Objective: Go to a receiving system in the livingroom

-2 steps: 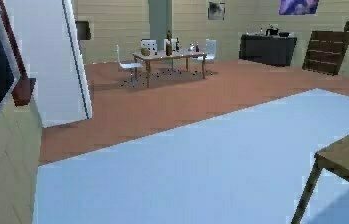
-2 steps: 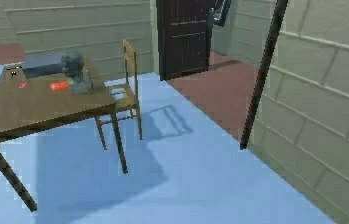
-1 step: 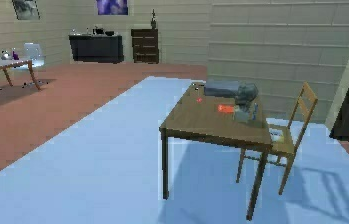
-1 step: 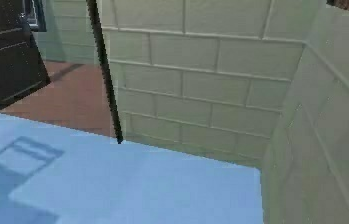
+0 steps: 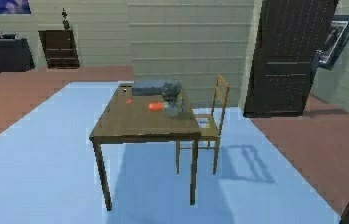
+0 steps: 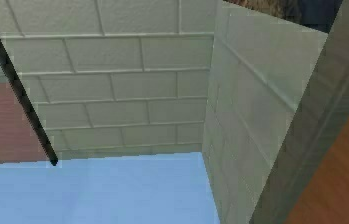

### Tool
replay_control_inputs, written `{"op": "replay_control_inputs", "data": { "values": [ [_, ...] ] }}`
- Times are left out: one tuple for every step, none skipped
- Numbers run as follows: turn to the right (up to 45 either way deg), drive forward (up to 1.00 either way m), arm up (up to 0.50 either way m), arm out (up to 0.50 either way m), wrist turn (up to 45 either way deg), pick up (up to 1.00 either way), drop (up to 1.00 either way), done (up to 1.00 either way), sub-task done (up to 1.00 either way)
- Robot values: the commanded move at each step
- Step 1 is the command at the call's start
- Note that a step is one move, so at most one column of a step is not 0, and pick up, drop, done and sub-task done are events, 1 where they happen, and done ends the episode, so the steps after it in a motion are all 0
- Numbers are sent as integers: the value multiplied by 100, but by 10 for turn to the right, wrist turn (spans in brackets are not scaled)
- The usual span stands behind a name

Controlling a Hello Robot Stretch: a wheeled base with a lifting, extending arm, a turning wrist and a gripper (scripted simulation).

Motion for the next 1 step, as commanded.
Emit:
{"op": "replay_control_inputs", "data": {
  "values": [
    [0, 15, 0, 0, 0, 0, 0, 0, 0]
  ]
}}
